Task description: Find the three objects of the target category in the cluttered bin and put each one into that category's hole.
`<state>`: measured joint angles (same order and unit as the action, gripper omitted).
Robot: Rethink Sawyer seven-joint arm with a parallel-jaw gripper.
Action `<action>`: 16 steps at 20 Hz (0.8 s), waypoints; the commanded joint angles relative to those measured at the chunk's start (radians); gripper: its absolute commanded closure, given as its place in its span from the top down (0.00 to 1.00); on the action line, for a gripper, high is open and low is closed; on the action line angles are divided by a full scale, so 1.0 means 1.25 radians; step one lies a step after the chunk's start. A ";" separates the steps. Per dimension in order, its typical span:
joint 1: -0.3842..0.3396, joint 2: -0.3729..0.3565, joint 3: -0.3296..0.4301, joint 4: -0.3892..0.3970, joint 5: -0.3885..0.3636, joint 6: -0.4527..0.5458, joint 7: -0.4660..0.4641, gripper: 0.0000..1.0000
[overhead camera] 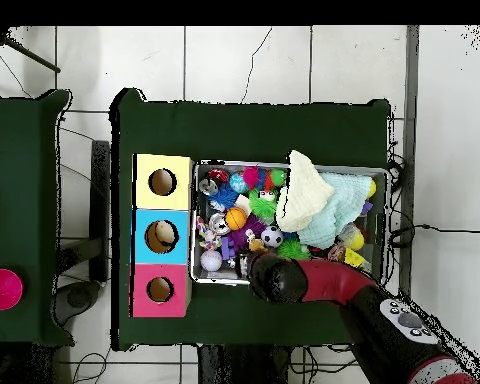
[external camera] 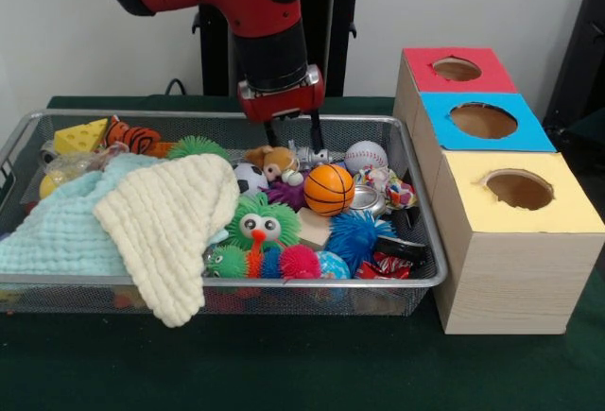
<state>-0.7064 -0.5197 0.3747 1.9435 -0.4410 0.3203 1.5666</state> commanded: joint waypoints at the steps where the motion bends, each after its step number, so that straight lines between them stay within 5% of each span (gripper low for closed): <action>1: 0.003 0.046 0.019 -0.157 -0.027 0.122 -0.057 1.00; 16: -0.037 0.030 0.055 -0.158 -0.030 0.160 -0.090 1.00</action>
<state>-0.7180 -0.4782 0.3809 1.8828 -0.4418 0.4020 1.5666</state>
